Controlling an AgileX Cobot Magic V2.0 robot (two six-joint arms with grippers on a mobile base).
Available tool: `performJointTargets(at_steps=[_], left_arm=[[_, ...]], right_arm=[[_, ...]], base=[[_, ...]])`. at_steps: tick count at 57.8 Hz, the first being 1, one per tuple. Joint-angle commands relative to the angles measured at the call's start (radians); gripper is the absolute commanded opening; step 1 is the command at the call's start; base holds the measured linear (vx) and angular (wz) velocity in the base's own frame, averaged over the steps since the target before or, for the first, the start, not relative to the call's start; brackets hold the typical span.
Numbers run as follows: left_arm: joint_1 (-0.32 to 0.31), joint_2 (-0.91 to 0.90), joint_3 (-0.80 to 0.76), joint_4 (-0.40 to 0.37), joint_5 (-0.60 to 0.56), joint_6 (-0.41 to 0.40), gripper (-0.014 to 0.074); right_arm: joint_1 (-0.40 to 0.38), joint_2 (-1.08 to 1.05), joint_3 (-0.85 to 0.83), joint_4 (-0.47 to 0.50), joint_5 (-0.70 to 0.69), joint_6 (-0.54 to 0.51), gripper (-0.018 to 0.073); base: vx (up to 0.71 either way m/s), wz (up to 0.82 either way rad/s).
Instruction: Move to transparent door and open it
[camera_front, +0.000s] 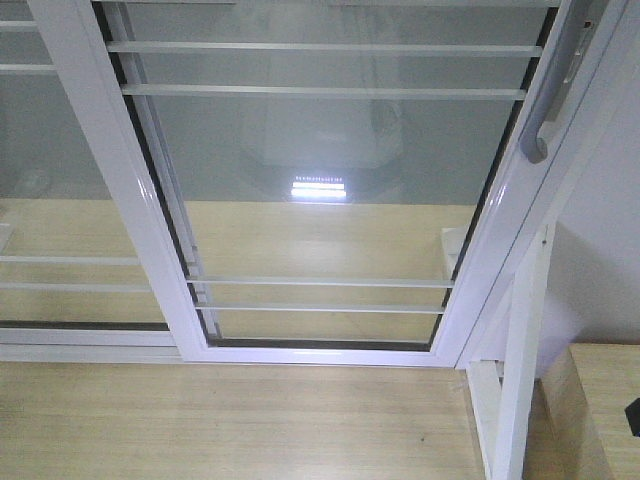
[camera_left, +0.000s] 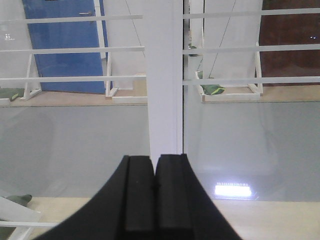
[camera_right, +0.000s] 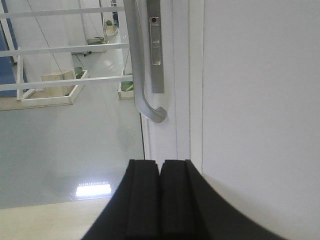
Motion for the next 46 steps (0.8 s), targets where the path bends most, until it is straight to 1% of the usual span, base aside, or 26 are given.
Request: performJointTargets(at_steps=[1, 46], left_arm=[[0.001, -0.005, 0.013, -0.004, -0.083, -0.008, 0.0003], [0.001, 0.006, 0.013, -0.004, -0.083, -0.008, 0.0003]], right_arm=[[-0.001, -0.016, 0.004, -0.002, -0.085, -0.011, -0.0006], [-0.002, -0.016, 0.004, -0.003, -0.085, -0.011, -0.0006]], base=[[0.06, -0.01], [0.03, -0.01]])
